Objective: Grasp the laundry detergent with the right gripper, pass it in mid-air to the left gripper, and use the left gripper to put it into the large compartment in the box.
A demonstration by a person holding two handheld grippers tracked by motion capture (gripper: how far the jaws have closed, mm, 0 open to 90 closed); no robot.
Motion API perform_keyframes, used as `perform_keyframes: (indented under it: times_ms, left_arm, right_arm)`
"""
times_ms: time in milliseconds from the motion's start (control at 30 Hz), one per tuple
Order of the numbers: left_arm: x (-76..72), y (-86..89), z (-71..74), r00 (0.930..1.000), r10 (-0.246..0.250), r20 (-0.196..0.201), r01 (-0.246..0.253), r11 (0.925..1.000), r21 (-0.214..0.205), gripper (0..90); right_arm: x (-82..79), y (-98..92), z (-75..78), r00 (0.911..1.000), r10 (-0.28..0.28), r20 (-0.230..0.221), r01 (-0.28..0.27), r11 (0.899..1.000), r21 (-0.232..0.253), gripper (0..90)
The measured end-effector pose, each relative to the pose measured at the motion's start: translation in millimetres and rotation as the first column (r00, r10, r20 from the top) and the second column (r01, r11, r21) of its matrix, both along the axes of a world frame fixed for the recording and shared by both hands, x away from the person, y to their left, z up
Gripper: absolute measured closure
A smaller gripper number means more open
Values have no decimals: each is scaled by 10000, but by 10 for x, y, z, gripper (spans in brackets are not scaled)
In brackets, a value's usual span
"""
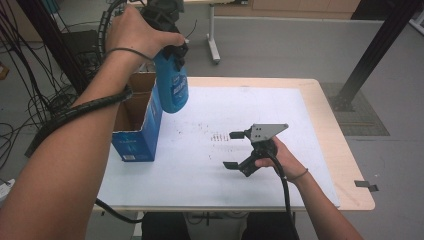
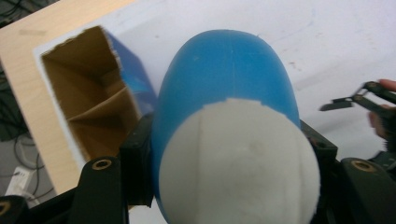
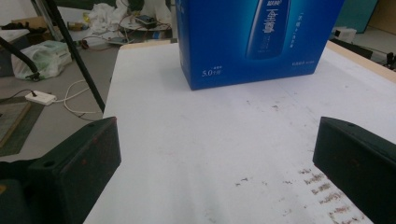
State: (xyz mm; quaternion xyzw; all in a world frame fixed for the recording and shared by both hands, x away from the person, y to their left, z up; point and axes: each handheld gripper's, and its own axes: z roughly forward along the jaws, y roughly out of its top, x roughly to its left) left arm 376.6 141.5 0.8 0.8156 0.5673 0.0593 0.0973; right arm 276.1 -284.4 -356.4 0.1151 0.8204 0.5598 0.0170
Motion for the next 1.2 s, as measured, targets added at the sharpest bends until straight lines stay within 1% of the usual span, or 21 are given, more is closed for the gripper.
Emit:
perform_keyframes:
  times_ms: [67, 167, 200, 267, 333, 367, 433, 533, 567, 600, 633, 667, 700, 733, 767, 800, 833, 933, 1000, 1067, 1200]
  left_arm:
    - [20, 42, 6, 9999, 58, -92, -57, 9999, 99, 380]
    - [23, 243, 11, 9975, 701, -15, -701, 9975, -59, 379]
    - [23, 243, 11, 9975, 701, -15, -701, 9975, -59, 380]
    - [30, 379, 17, 9927, 1207, 9, -1207, 9926, -151, 380]
    - [35, 410, 18, 9913, 1313, -1, -1313, 9913, -113, 380]
    - [42, 468, 9, 9868, 1620, -6, -1620, 9868, -44, 380]
    - [38, 490, 7, 9851, 1722, 27, -1722, 9851, 11, 380]
    - [52, 588, 9, 9761, 2174, -49, -2174, 9760, 110, 380]
    - [42, 617, 6, 9729, 2311, 23, -2311, 9729, 123, 380]
    - [40, 650, 9, 9686, 2487, 34, -2487, 9684, 163, 379]
    - [42, 699, 3, 9615, 2746, 12, -2746, 9613, 204, 380]
    - [42, 699, 3, 9615, 2746, 12, -2746, 9613, 204, 380]
    - [29, 753, -11, 9503, 3113, 55, -3113, 9500, 237, 380]
    - [29, 753, -11, 9503, 3113, 55, -3113, 9500, 237, 380]
    - [37, 777, -35, 9440, 3299, 4, -3297, 9434, 369, 380]
    - [37, 777, -35, 9440, 3299, 4, -3297, 9434, 369, 380]
    - [23, 783, -52, 9391, 3433, 120, -3435, 9381, 452, 380]
    - [43, 772, -79, 9355, 3533, 36, -3527, 9334, 667, 380]
    - [18, 760, -95, 9318, 3623, 223, -3628, 9284, 803, 380]
    - [31, 757, -123, 9311, 3644, 144, -3639, 9260, 1005, 380]
    - [32, 791, -163, 9310, 3650, 37, -3639, 9271, 896, 380]
  right_arm:
    - [-9, -8, 1, 10000, -43, 25, 43, 10000, 14, 5]
    - [-13, -21, -2, 10000, -94, 18, 94, 10000, 9, 5]
    - [-13, -21, -2, 10000, -94, 18, 94, 10000, 9, 5]
    - [-17, -24, -8, 9999, -134, 40, 134, 9999, 12, 4]
    - [-19, -30, -16, 9999, -166, 20, 166, 9998, 90, 5]
    - [-20, -31, -17, 9998, -175, 17, 175, 9998, 100, 5]
    - [-22, -30, -15, 9998, -192, 27, 192, 9998, 79, 5]
    - [-30, -34, -11, 9997, -253, 29, 253, 9997, 18, 5]
    - [-36, -38, -12, 9996, -290, 52, 290, 9996, 7, 5]
    - [-40, -42, -11, 9995, -326, 46, 326, 9995, -4, 5]
    - [-40, -55, -23, 9994, -333, 32, 333, 9994, 38, 4]
    - [-40, -55, -23, 9994, -333, 32, 333, 9994, 38, 4]
    - [-43, -55, -22, 9994, -341, 46, 341, 9994, -5, 5]
    - [-43, -55, -22, 9994, -341, 46, 341, 9994, -5, 5]
    - [-52, -58, -22, 9993, -384, 49, 384, 9993, 27, 4]
    - [-55, -59, -18, 9994, -351, 73, 351, 9994, 49, 5]
    - [-54, -61, -19, 9994, -319, 114, 319, 9995, 76, 5]
    - [-59, -62, -19, 9993, -359, 134, 358, 9993, 102, 4]
    - [-64, -63, -14, 9991, -405, 151, 404, 9992, 63, 5]
    - [-61, -69, -13, 9991, -399, 139, 399, 9992, 34, 4]
    - [-58, -68, -15, 9990, -420, 142, 420, 9991, 5, 3]
